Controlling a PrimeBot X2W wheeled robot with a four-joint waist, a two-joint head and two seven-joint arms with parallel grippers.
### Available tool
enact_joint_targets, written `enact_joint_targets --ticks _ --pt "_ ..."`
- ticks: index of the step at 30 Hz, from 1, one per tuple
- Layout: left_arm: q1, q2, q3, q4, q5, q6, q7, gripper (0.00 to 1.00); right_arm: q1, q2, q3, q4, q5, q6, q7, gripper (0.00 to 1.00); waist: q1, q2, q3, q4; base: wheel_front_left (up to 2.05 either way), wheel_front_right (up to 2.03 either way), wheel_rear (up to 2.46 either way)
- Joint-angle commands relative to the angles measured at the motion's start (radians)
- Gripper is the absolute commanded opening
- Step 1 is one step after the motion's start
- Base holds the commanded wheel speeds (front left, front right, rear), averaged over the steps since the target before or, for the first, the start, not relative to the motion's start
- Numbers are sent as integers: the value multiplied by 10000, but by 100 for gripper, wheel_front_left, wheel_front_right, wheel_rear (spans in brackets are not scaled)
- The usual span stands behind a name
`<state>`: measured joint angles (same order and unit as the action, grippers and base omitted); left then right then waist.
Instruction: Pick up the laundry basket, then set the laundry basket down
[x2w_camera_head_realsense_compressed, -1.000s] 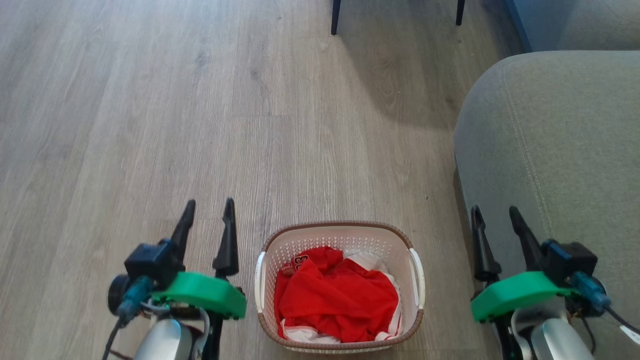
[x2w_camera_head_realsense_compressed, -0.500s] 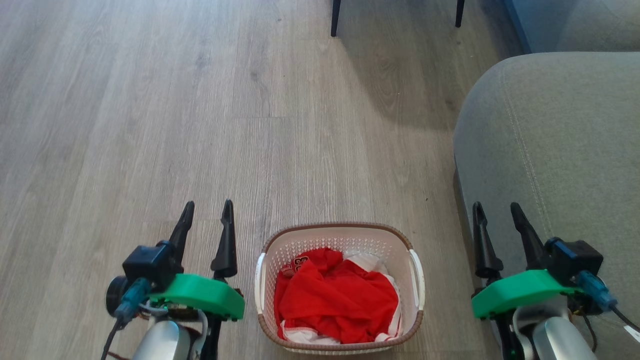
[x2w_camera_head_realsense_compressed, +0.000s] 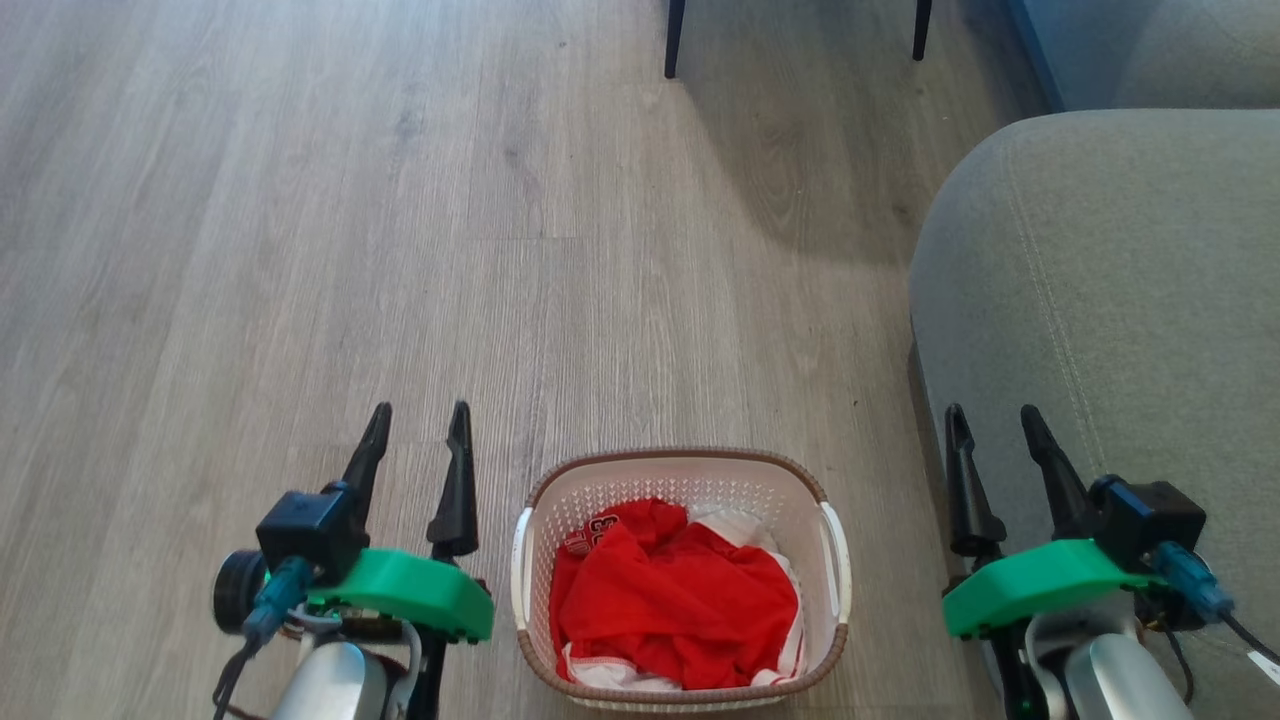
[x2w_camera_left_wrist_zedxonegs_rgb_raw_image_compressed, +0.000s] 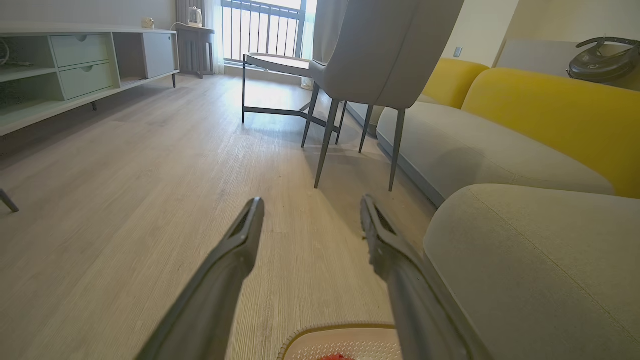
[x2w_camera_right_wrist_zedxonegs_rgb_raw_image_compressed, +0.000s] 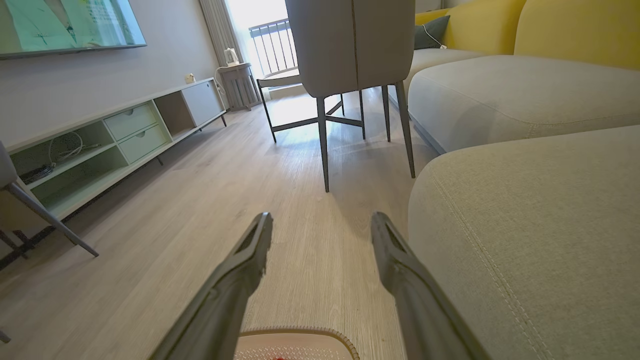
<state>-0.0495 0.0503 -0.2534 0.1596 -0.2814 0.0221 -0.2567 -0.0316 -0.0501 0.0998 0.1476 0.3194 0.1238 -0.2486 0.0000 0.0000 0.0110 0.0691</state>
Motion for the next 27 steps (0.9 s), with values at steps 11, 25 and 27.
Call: enact_joint_targets --ticks 11,25,27 --pt "-339 -1 278 -428 150 159 -51 100 -229 -1 258 -341 77 69 -132 100 0 0 -15 -8 0 0 0" --pt "-273 -1 273 -285 105 206 -51 100 -204 -1 294 -316 47 69 -132 100 0 0 -35 -23 0 0 0" --pt "-249 -1 240 -208 -112 149 -51 100 -205 -1 309 -304 35 69 -132 100 0 0 -37 -23 0 0 0"
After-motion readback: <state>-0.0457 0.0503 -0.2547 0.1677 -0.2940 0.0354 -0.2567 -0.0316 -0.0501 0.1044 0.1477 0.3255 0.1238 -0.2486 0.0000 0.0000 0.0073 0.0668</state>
